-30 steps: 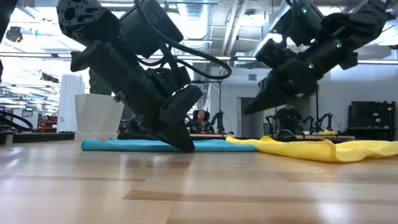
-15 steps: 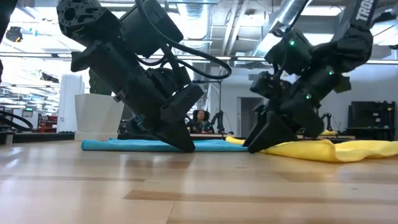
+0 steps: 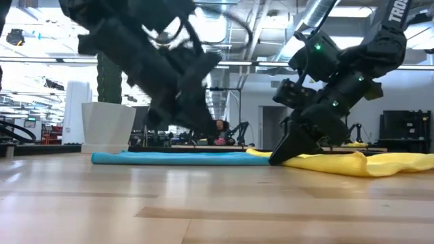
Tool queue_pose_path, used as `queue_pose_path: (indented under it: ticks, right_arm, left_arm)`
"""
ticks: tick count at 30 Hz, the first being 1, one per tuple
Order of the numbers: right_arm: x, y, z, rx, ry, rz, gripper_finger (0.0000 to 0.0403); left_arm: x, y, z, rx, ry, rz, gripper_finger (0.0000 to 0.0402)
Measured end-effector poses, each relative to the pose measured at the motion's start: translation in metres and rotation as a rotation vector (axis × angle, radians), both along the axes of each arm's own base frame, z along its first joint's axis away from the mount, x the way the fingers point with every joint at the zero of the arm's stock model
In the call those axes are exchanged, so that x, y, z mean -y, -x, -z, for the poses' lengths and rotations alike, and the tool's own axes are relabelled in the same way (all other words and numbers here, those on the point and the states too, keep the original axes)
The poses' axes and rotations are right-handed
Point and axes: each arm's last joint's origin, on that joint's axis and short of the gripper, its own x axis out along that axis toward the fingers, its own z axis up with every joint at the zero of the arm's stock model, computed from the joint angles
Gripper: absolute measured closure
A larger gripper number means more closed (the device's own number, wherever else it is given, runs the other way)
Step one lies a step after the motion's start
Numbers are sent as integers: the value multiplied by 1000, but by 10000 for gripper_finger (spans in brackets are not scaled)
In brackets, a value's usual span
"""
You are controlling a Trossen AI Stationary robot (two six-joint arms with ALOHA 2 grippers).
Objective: Fold microfiber towels
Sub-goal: Fold the blue microfiber towel
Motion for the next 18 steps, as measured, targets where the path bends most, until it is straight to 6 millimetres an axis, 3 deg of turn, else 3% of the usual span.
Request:
queue_pose_path:
  ticks: [4,11,18]
  right_arm:
    - [0,1,-3,5,-2,-2,391]
    - [-1,-1,-10,25,-22,11,364]
    - [-13,-21,-29,87,33,-90,379]
  left_arm:
    - [5,6,-7,-19,-64,-17,402]
    - [11,7,13,-55,-62,-49,401]
    - [12,6,29,-86,-51,-66,402]
